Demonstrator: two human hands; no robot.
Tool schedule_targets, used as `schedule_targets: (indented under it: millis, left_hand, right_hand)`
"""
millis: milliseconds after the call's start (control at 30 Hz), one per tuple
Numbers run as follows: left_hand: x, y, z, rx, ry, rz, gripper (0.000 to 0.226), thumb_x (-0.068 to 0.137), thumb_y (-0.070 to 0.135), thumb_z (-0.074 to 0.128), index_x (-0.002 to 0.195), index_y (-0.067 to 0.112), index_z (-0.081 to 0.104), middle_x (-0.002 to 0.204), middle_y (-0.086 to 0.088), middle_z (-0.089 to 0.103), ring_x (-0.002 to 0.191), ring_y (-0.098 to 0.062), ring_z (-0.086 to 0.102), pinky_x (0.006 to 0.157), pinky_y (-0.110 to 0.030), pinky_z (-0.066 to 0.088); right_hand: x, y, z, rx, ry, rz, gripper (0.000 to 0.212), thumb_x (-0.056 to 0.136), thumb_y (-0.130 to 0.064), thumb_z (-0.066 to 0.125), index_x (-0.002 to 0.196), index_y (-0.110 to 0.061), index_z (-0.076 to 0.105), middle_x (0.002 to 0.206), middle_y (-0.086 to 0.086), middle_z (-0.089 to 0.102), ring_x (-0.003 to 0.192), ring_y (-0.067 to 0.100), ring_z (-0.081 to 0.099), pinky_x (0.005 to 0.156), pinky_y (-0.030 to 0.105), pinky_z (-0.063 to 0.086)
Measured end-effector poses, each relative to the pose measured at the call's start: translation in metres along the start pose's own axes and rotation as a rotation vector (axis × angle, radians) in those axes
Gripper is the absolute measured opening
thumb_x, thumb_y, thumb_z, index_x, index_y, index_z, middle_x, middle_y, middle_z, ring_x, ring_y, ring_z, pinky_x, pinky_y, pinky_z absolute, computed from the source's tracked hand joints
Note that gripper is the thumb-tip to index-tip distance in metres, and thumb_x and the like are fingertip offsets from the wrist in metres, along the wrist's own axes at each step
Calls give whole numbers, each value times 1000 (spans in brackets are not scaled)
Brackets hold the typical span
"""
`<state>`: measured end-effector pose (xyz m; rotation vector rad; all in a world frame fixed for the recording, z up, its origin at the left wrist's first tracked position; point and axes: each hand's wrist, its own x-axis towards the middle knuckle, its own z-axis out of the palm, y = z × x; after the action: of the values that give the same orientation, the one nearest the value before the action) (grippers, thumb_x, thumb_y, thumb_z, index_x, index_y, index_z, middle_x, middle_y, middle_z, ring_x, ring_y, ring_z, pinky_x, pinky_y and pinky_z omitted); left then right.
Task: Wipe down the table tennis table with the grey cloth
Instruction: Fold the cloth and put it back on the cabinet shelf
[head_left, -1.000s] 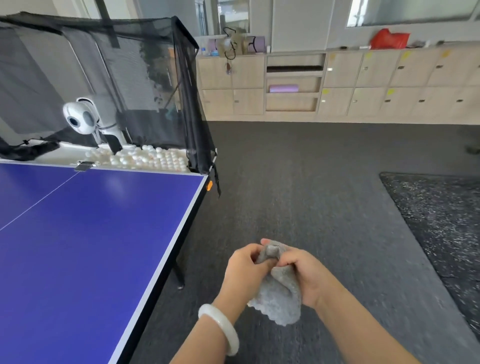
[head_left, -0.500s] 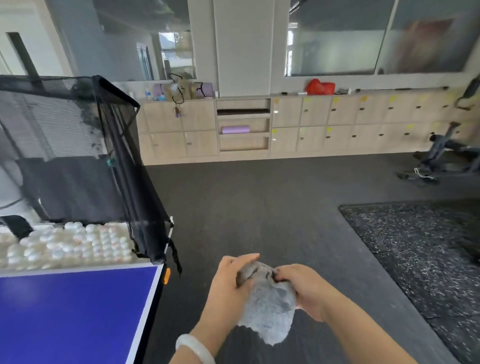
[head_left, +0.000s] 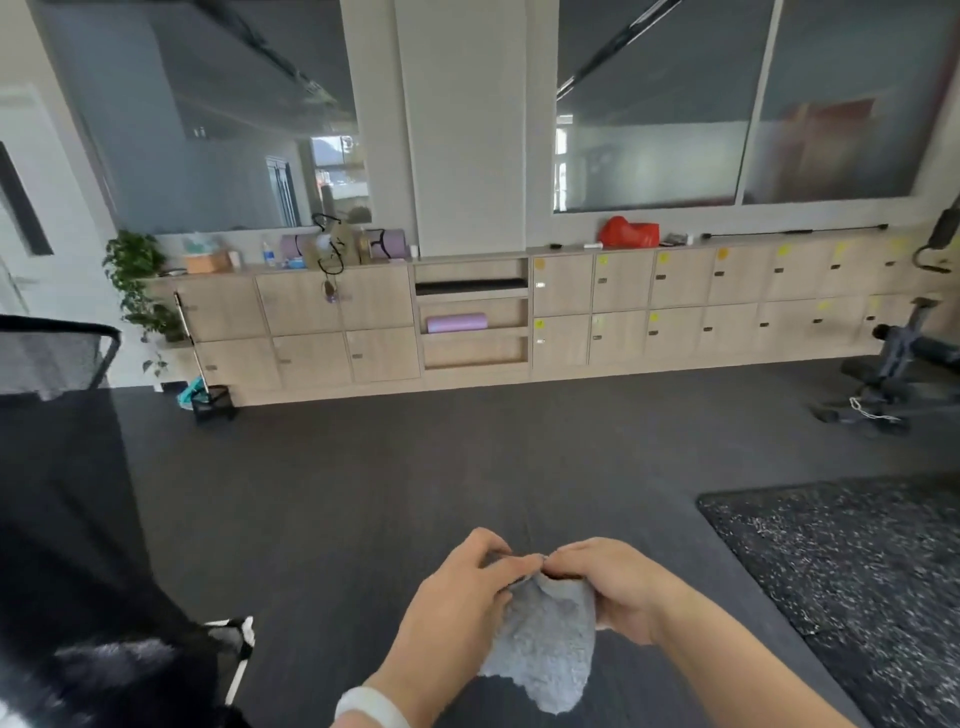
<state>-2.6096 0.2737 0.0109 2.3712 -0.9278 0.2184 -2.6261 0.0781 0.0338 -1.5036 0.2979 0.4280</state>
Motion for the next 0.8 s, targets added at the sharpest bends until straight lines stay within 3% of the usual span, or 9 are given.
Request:
schedule_targets:
  millis: [100,167,300,467,600,667,800]
  left_hand:
    - [70,-22,-2,103,24,16,36,98,29,48,128,48,38,121,24,39,105,-2,52,83,-20,48]
    - [113,-41,-4,101,45,-24,27,95,23,53,113,41,43,114,24,41,100,-1,53,79,-25,50]
    - [196,-92,-7,140,40,-108,22,95,33,56,93,40,35,99,20,44,86,-3,50,74,-27,47]
    - [309,-177,-14,194,-52,-103,16,100,30,48,89,33,37,93,14,44,82,-7,47,75,-30,43]
    - [402,-254,-29,183,-65,-64,14,104,24,38,92,29,35,102,11,44,84,-9,45,72,-27,38]
    - [450,-290,-42,175,-78,-21,12,105,23,39,96,31,35,108,11,43,82,-5,43,69,-19,35]
    - [548,-352,-62,205,-84,17,19,103,21,42,93,31,31,103,6,48,74,-9,48,58,-21,29]
  right_hand:
    - [59,-52,-30,-73,-43,-29,10,93,-5,55,90,-8,64,82,3,67,69,13,61,63,24,52]
    - [99,-85,-45,-145,-71,-45,10,93,-6,56,90,-8,65,85,4,65,75,15,59,69,27,52]
    - [183,-143,-70,-283,-117,-70,15,92,-2,56,92,-9,70,84,6,63,75,14,58,66,26,52]
    - [300,-209,-97,-468,-23,-168,19,88,-3,59,104,-10,67,88,3,64,69,11,57,55,23,47]
    - [402,-267,-107,-499,84,-255,22,84,7,48,90,-12,57,89,12,59,71,19,51,54,29,44]
    - [451,-303,-112,-559,130,-281,28,86,8,41,85,-11,62,91,11,64,75,19,57,56,26,50]
    - [532,-367,-127,-632,140,-314,45,89,9,42,91,-17,78,93,-4,75,87,12,69,66,20,57]
